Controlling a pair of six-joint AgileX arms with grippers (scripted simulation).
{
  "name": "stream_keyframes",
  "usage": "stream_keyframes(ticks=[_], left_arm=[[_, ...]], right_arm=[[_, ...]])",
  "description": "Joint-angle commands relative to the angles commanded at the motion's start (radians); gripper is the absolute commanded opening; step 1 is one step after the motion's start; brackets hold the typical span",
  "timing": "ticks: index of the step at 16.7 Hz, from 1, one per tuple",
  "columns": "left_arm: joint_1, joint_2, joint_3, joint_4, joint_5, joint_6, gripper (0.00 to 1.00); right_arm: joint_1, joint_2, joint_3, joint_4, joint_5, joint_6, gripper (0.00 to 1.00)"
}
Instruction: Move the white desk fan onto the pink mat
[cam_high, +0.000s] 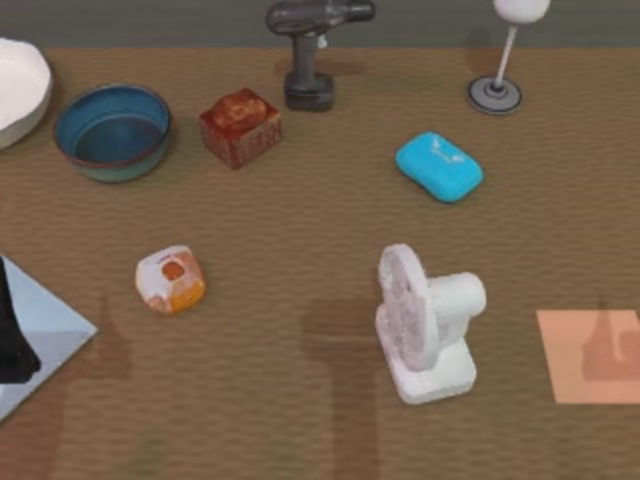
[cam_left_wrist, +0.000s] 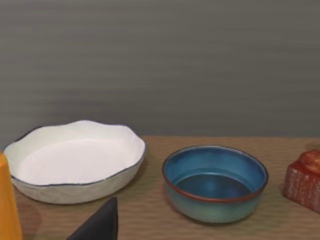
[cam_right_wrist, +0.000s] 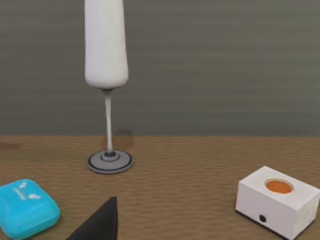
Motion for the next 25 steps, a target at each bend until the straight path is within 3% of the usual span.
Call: stream_keyframes(ticks=[4, 9, 25], left_arm=[[0.000, 0.000, 0.000, 0.000, 0.000, 0.000, 1.00], [0.000, 0.000, 0.000, 0.000, 0.000, 0.000, 1.00], [0.000, 0.000, 0.000, 0.000, 0.000, 0.000, 1.00]], right_arm=[[0.013, 0.031, 0.030, -0.027, 0.000, 0.007, 1.00], [0.109, 0.291, 0.271, -0.234, 0.004, 0.068, 1.00], [0.623, 1.776, 1.631, -1.273, 0.003, 0.422, 1.00]])
